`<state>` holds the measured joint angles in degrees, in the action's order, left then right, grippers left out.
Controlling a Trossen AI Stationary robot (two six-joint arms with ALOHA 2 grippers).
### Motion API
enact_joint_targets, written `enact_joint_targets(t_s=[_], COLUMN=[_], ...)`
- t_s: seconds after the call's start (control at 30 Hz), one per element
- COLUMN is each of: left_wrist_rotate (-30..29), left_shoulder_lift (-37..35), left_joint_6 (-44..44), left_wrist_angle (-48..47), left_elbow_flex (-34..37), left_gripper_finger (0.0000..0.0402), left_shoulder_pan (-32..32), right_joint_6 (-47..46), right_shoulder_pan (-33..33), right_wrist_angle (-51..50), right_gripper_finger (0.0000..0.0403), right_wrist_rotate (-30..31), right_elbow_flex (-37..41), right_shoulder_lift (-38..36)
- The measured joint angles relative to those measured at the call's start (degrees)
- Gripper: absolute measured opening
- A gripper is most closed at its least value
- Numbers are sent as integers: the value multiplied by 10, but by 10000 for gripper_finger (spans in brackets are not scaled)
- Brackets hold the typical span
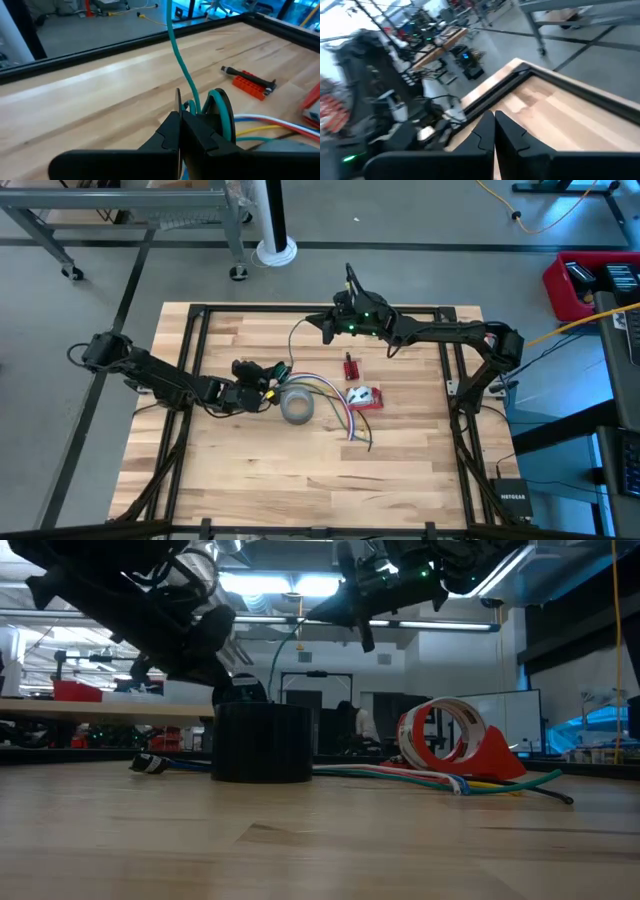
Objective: Coil cords
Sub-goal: Coil the green wire onto the black spool
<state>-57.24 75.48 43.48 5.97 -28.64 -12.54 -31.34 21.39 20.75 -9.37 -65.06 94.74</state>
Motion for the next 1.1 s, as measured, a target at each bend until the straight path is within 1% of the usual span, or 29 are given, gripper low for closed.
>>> enact_joint_targets(t_s=[0.2,0.33,0.43,0.63,0.83,0.93,1.1], left_wrist_rotate=[32,37,43,82,83,83,83], left_shoulder_lift=[0,0,0,0,1,1,1], left_joint_6=[-26,-55,-76,-94,-95,-98,-138], left_wrist_angle=[20,49,67,87,92,116,167], left_elbow_flex=[0,0,0,0,0,0,0], left_gripper_finger=[0,0,0,0,0,0,0], left_shoulder_pan=[36,57,72,90,93,93,92], right_joint_6=[-31,-54,-55,-40,-40,-40,-39], right_shoulder_pan=[0,-7,-20,-49,-74,-89,-110], right_wrist_angle=[39,52,52,51,47,48,38], right_gripper_finger=[3,3,3,3,3,3,3], right_wrist_rotate=[-68,-98,-98,-103,-113,-113,-118], right_elbow_flex=[0,0,0,0,0,0,-1], right_shoulder_lift=[0,0,0,0,0,3,20])
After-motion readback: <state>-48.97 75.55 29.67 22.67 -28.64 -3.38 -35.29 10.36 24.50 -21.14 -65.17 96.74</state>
